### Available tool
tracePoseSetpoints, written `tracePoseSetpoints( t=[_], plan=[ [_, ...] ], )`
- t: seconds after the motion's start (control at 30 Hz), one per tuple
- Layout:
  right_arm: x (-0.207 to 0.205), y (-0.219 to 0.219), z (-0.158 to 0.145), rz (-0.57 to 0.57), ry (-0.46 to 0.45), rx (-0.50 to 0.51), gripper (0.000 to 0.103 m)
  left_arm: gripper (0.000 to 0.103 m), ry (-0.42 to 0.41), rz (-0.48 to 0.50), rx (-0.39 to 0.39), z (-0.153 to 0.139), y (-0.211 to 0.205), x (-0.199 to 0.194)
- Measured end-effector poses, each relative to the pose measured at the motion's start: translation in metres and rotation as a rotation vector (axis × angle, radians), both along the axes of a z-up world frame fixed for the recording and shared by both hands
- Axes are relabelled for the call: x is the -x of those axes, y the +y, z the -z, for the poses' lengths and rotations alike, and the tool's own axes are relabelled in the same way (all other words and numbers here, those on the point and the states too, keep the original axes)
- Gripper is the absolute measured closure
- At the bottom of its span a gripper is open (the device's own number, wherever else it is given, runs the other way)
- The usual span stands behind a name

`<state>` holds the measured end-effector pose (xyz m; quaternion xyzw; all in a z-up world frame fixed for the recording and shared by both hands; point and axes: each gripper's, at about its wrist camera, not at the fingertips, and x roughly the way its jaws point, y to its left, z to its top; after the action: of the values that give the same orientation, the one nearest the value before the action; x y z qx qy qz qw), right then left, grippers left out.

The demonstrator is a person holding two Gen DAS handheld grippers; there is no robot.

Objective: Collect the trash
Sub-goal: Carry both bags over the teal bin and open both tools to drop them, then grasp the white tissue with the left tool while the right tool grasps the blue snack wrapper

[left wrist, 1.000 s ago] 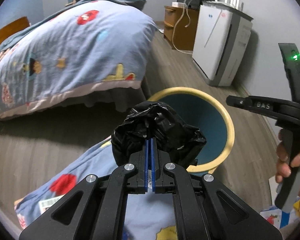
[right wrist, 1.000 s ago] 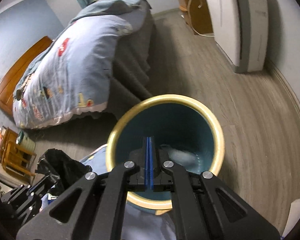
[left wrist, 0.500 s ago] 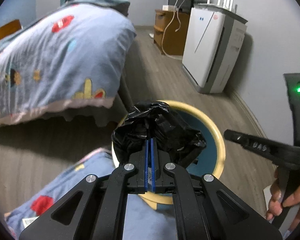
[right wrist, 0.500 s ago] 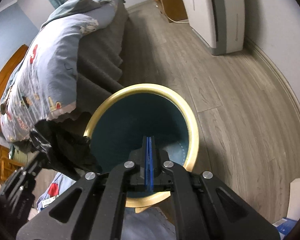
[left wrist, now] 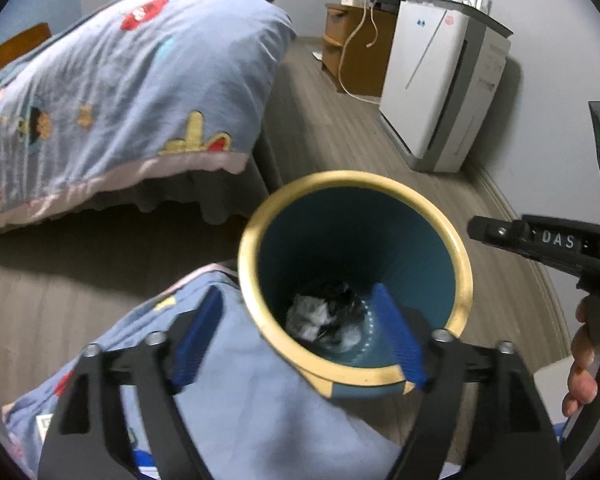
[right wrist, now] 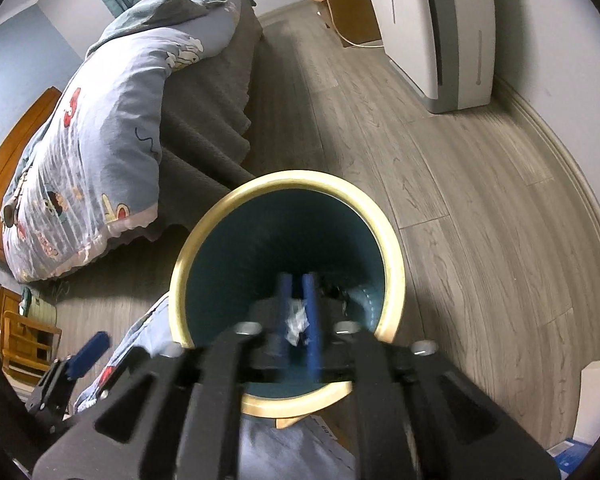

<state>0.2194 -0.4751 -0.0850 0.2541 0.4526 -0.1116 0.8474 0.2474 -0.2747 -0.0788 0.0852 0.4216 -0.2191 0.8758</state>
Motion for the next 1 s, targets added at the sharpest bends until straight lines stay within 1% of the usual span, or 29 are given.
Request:
tracePoseSetpoints(
  t=[0.03,0.1,0.13,0.17,0.2,0.37,0.53,0.63,0.77,0.9,1.0],
  plan=[
    [0.000,0.001,-0.001,0.003,-0.004,0.003,0.045,0.012,-0.010,-0.005,-0.007,-0.002,0.002,0.002],
    [0.000,0.004,-0.004,0.002,-0.012,0.013,0.024,0.010,-0.032,-0.013,-0.025,-0.006,0.007,0.007],
    [0.000,0.007,-0.008,0.000,-0.019,0.030,0.018,0.009,-0.037,-0.014,-0.028,-0.007,0.010,0.009],
    [0.000,0.009,-0.010,0.001,-0.026,0.047,0.008,0.009,-0.040,-0.016,-0.029,-0.009,0.013,0.012],
    [0.000,0.011,-0.014,0.000,-0.034,0.065,0.006,0.008,-0.046,-0.023,-0.033,-0.011,0.018,0.016],
    [-0.002,0.024,-0.022,-0.016,-0.026,0.120,0.006,0.007,-0.072,-0.051,-0.057,-0.025,0.047,0.034],
    [-0.007,0.045,-0.028,-0.049,-0.021,0.163,0.006,0.006,-0.108,-0.099,-0.065,-0.048,0.105,0.061],
    [-0.009,0.060,-0.036,-0.076,-0.039,0.175,0.006,0.005,-0.139,-0.150,-0.087,-0.061,0.147,0.075],
    [-0.006,0.084,-0.047,-0.110,-0.073,0.172,0.006,0.005,-0.144,-0.222,-0.118,-0.071,0.196,0.095],
    [0.001,0.125,-0.054,-0.193,-0.086,0.145,0.006,0.005,-0.150,-0.288,-0.106,-0.076,0.241,0.118],
    [0.010,0.167,-0.057,-0.302,-0.091,0.181,0.006,0.005,-0.142,-0.338,-0.089,-0.070,0.268,0.132]
  ],
)
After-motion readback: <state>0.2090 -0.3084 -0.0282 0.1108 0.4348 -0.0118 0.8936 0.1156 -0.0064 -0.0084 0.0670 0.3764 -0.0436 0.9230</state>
